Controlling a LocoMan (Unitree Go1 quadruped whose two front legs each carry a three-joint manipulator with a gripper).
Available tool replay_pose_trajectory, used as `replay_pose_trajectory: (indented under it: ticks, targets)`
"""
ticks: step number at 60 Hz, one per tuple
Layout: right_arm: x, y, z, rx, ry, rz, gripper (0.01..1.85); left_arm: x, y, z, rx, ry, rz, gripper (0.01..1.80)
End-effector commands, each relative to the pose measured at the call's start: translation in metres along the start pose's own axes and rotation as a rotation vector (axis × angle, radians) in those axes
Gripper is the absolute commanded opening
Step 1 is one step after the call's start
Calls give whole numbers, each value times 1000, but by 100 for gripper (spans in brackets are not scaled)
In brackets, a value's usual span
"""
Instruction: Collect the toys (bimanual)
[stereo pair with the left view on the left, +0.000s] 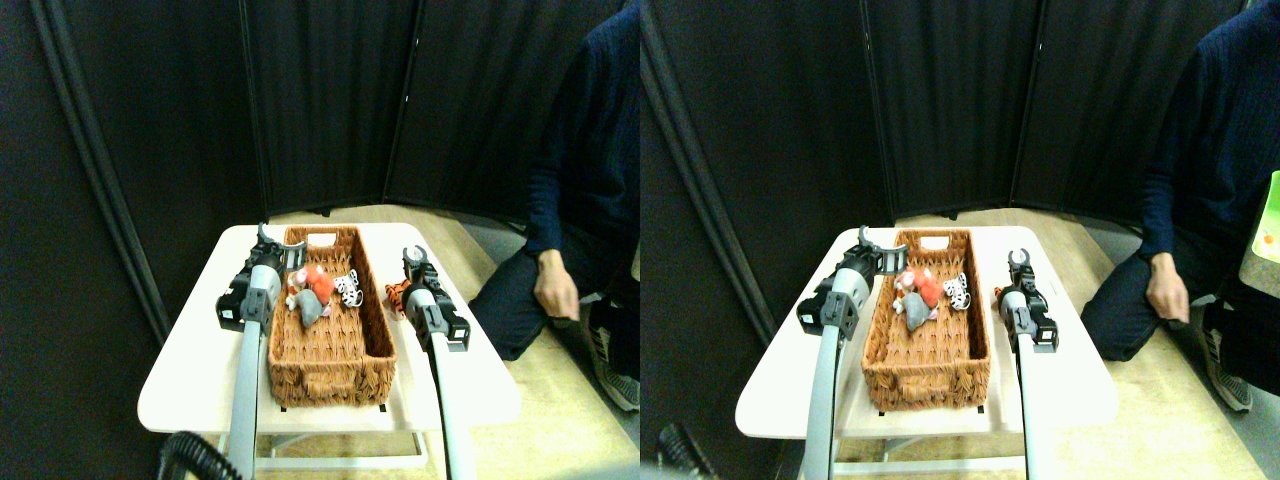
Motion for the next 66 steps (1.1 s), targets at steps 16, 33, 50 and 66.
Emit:
replay_pose_trajectory:
  ticks: [16,33,50,66]
  targets:
    - [0,-6,5,24,92,-5,52,-26,1,53,154,-204,-134,56]
    - [0,-12,2,32,145,-20,62,-32,30,73,182,-313,-100,33]
    - [0,-21,-4,78,181,-40,57,-24,78,78,185,-445,-10,33]
    - [-2,-30,-16,109,240,-89,59,-16,91,73,140,-487,19,33]
